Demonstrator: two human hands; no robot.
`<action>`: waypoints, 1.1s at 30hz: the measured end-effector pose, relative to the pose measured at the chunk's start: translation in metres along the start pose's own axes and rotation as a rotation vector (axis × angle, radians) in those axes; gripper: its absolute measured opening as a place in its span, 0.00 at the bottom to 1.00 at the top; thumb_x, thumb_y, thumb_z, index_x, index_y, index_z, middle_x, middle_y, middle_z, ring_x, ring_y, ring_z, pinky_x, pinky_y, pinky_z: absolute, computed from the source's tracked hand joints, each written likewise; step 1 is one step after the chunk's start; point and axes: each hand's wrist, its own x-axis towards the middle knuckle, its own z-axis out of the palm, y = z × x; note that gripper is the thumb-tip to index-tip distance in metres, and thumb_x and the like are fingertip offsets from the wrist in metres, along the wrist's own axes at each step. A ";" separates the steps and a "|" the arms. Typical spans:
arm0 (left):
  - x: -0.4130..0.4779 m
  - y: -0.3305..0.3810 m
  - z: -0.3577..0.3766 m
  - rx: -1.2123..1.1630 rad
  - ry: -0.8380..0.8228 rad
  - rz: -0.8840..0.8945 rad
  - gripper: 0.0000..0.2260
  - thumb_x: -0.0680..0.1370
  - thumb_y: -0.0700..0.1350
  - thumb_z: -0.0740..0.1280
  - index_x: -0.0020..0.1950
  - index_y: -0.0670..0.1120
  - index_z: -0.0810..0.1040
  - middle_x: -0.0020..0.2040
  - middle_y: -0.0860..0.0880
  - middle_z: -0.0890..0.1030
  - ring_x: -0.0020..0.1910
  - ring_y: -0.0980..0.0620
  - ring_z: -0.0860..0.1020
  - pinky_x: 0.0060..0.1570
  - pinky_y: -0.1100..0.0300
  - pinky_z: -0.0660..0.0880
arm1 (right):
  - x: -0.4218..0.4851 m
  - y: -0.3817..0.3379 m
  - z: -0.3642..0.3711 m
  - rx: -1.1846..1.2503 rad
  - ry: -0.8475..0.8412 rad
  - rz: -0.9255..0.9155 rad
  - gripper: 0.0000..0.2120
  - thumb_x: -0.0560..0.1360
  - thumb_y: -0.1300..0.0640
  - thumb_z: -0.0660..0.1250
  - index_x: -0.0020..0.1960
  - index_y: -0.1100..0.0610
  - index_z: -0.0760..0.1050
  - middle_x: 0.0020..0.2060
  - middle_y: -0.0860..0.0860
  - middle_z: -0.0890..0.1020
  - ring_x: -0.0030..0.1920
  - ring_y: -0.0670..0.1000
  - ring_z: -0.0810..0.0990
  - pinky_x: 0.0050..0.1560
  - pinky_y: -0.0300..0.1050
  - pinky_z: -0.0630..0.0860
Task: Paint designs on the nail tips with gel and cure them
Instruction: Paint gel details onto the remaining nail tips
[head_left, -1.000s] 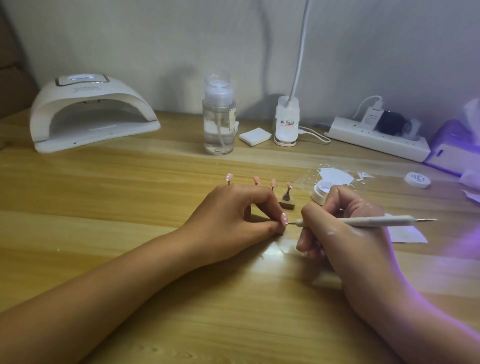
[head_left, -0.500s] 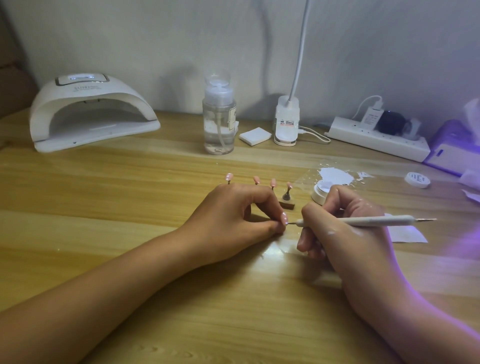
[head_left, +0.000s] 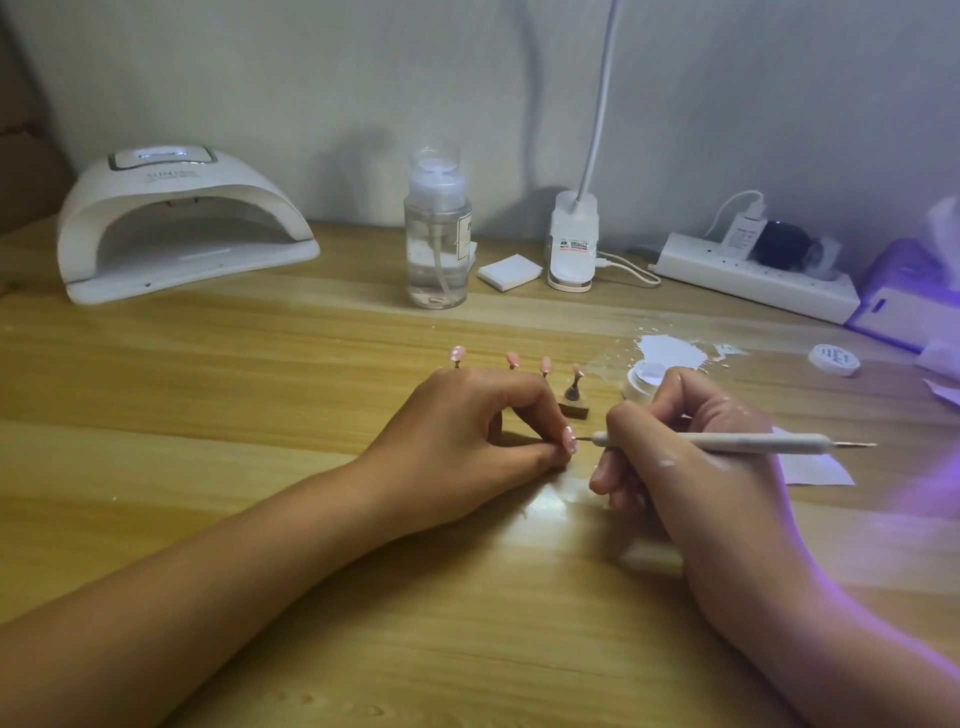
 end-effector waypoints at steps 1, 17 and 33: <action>0.000 0.001 0.000 0.005 -0.002 0.004 0.09 0.71 0.41 0.76 0.40 0.54 0.80 0.27 0.77 0.70 0.26 0.67 0.69 0.54 0.49 0.68 | 0.000 0.000 0.000 -0.001 -0.003 0.000 0.15 0.68 0.66 0.66 0.28 0.52 0.67 0.23 0.60 0.79 0.21 0.50 0.72 0.23 0.38 0.68; 0.000 -0.006 0.001 0.030 0.008 0.061 0.07 0.70 0.38 0.76 0.40 0.49 0.82 0.28 0.76 0.70 0.29 0.75 0.70 0.37 0.75 0.63 | -0.001 -0.002 0.000 0.049 0.000 -0.006 0.15 0.69 0.65 0.66 0.28 0.51 0.69 0.25 0.60 0.80 0.21 0.49 0.74 0.24 0.36 0.70; 0.000 -0.001 0.000 0.003 -0.007 -0.016 0.09 0.71 0.40 0.76 0.40 0.53 0.81 0.27 0.75 0.71 0.27 0.67 0.70 0.48 0.60 0.65 | -0.001 0.001 -0.002 -0.040 0.028 0.015 0.15 0.66 0.64 0.67 0.26 0.53 0.65 0.20 0.59 0.76 0.19 0.49 0.68 0.21 0.37 0.65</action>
